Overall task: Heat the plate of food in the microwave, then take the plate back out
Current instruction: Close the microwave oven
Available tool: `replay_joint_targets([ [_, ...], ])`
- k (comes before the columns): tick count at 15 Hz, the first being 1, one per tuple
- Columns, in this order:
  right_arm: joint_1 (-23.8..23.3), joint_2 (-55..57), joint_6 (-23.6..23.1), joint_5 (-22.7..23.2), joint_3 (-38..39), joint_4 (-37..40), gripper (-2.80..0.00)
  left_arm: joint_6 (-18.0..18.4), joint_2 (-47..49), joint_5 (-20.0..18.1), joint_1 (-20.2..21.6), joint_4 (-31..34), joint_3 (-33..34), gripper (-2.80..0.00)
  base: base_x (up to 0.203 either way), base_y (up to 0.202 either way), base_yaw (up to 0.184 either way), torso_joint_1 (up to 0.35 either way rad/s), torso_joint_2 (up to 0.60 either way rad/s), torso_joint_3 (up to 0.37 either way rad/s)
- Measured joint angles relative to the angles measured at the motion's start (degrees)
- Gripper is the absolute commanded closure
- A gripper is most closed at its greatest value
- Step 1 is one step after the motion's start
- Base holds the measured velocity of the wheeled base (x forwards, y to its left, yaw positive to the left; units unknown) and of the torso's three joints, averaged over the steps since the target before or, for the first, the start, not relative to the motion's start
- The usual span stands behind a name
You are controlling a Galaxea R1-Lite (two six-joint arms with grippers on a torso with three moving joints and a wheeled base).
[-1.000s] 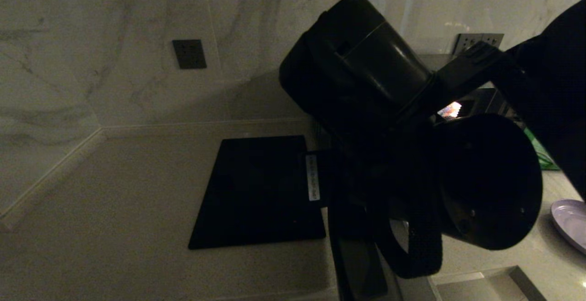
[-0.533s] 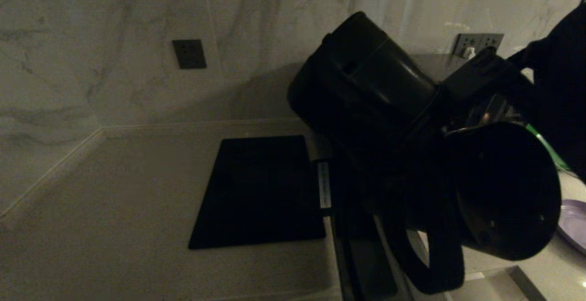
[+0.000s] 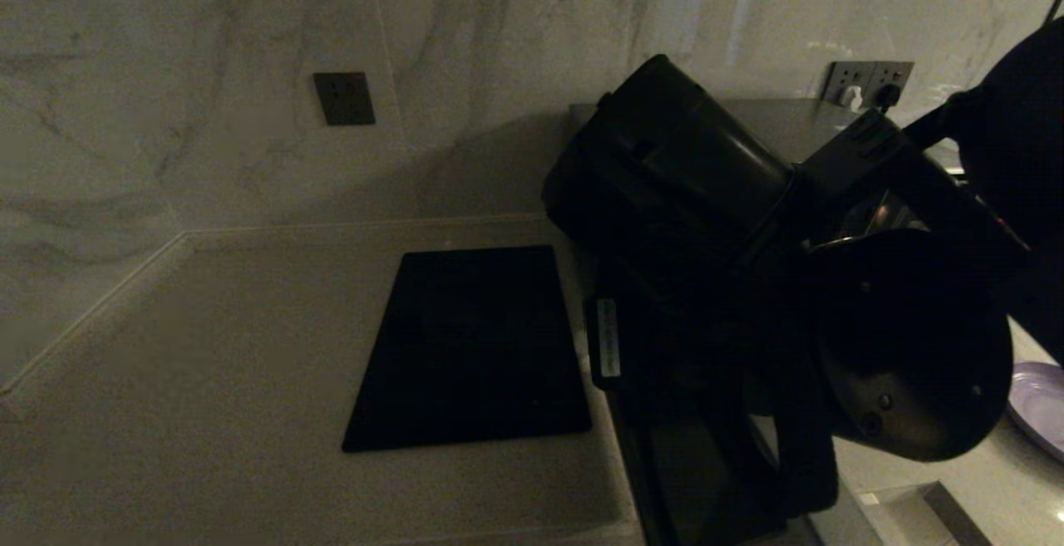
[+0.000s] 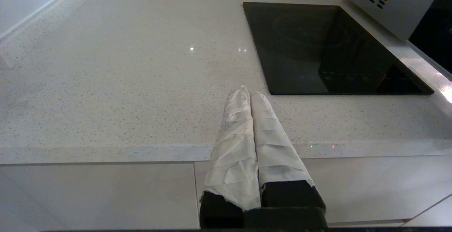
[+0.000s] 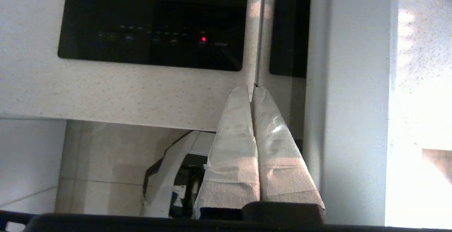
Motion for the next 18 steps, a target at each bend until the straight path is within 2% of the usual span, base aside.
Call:
replay_joint_targets([
  [18, -7.44, -4.14, 1.33, 0.36, 7.17, 0.02, 0.00, 0.00, 0.00, 0.02, 0.00, 0.00, 0.00, 0.00, 0.000, 0.000, 0.000, 0.000, 0.00, 0.000],
])
